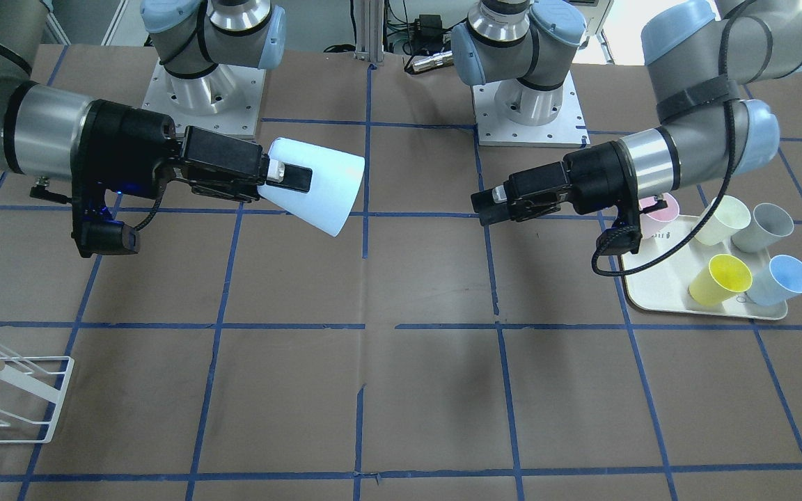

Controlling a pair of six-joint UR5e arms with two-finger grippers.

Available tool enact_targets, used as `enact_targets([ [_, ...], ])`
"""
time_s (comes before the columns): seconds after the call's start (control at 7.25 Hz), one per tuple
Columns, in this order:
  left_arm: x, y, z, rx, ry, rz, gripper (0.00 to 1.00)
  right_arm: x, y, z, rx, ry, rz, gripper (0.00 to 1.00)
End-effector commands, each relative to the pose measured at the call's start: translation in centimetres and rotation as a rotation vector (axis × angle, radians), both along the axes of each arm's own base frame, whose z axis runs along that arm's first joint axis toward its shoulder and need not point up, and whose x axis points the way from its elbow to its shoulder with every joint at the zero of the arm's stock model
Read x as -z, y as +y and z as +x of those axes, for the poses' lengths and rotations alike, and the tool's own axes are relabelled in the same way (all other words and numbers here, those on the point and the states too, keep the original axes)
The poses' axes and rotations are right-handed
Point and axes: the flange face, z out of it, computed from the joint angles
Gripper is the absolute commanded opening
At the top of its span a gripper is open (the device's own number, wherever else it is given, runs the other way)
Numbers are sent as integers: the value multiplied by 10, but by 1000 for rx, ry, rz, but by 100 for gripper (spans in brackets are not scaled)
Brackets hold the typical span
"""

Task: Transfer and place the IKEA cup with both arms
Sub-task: 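Carry the cup toward the table center while the left gripper reaches toward it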

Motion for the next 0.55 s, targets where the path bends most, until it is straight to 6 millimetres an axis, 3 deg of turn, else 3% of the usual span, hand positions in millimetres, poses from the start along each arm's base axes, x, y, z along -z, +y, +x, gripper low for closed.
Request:
enact_targets([
  [0.0, -1, 4, -60, 10, 194, 8, 100, 15, 13, 38, -53, -31, 38, 42],
  [0.41, 3, 1, -78, 4, 271, 11, 100, 19, 17, 45, -66, -29, 37, 42],
])
